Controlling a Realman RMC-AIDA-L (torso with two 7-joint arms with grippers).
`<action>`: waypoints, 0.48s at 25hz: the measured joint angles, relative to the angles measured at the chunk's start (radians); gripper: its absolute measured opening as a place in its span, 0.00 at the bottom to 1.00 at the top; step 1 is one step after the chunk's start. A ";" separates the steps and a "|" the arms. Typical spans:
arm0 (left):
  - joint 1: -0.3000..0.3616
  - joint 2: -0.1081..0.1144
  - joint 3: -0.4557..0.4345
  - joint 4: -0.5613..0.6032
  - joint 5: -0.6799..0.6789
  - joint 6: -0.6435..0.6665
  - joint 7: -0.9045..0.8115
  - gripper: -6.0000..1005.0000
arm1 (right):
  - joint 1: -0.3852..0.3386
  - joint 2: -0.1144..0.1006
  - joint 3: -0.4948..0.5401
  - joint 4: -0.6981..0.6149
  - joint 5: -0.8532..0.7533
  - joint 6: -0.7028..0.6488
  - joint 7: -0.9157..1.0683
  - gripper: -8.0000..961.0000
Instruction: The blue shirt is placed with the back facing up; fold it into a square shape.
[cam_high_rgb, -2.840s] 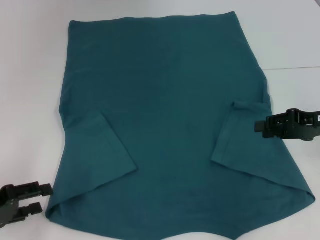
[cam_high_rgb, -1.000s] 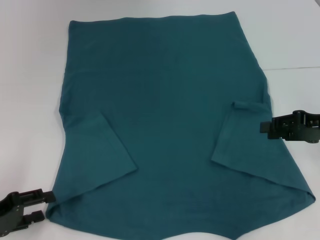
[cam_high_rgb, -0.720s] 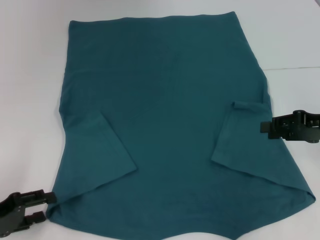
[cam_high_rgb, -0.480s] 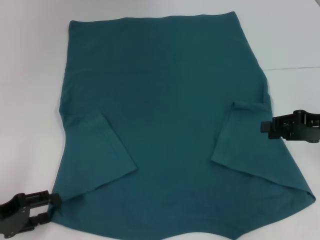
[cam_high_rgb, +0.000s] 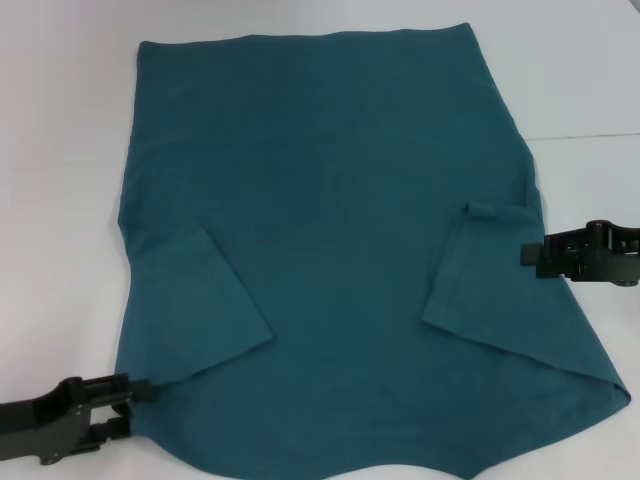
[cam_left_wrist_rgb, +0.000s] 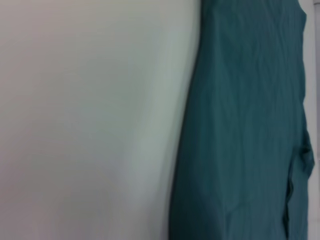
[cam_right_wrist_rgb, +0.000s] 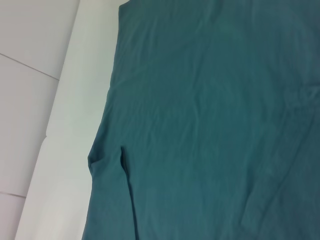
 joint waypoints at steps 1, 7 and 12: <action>-0.003 0.000 0.000 -0.003 -0.001 0.000 0.001 0.69 | 0.000 0.000 0.000 0.000 0.000 0.000 0.000 0.44; -0.030 -0.004 0.000 -0.031 0.001 -0.011 0.004 0.69 | -0.002 -0.001 0.000 0.000 0.000 -0.001 0.000 0.44; -0.047 -0.008 0.000 -0.052 0.006 -0.027 0.002 0.69 | -0.002 -0.003 0.000 0.000 0.001 -0.001 0.000 0.44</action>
